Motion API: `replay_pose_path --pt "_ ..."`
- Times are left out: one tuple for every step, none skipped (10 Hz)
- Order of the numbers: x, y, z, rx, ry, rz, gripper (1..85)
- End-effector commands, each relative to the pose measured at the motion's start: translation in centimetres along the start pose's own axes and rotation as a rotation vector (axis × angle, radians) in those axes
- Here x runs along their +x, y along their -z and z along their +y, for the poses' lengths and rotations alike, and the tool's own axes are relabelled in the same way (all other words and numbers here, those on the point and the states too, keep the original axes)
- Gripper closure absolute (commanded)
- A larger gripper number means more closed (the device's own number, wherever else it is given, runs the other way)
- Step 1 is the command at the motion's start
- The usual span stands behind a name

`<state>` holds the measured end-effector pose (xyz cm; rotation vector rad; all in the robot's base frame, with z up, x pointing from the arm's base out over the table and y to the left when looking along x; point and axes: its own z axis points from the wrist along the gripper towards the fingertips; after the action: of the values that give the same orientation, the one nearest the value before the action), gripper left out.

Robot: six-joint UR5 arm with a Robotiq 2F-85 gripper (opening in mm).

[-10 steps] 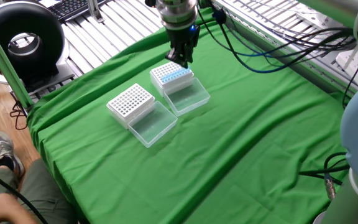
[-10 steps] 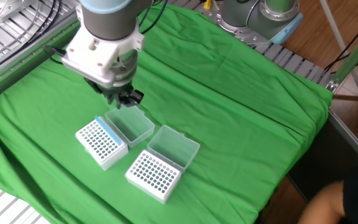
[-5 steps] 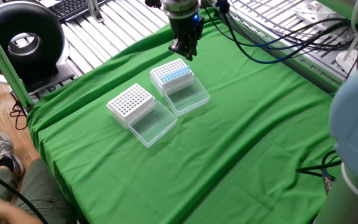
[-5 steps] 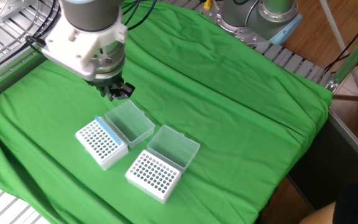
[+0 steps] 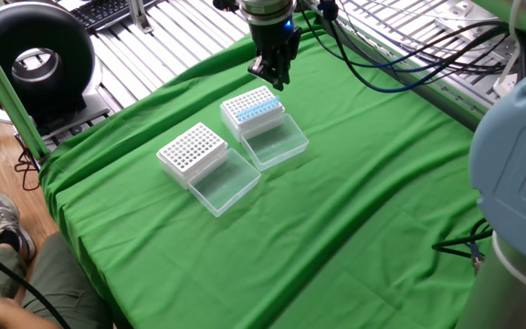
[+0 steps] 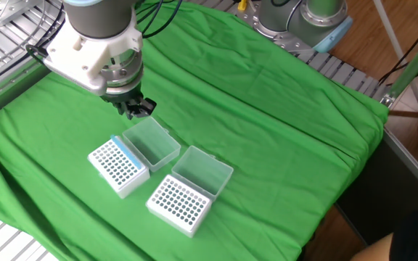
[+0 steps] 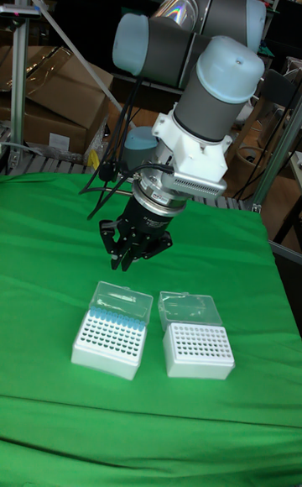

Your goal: Insert a medium pipette tip into the holder for medium pipette tips

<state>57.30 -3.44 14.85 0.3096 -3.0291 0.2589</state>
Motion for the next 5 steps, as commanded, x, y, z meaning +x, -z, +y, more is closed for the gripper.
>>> replay_pose_path --pt "-0.31 -0.28 0.00 -0.006 0.010 -0.004 64.0" --pt "-0.43 -0.39 -0.12 -0.006 0.021 -0.012 64.7" --pt "-0.47 -0.35 -0.04 -0.010 0.023 -0.013 64.7" --pt "-0.49 -0.36 -0.01 -0.012 0.018 -0.013 65.3" --pt "-0.45 -0.46 -0.04 -0.012 0.015 -0.012 66.0"
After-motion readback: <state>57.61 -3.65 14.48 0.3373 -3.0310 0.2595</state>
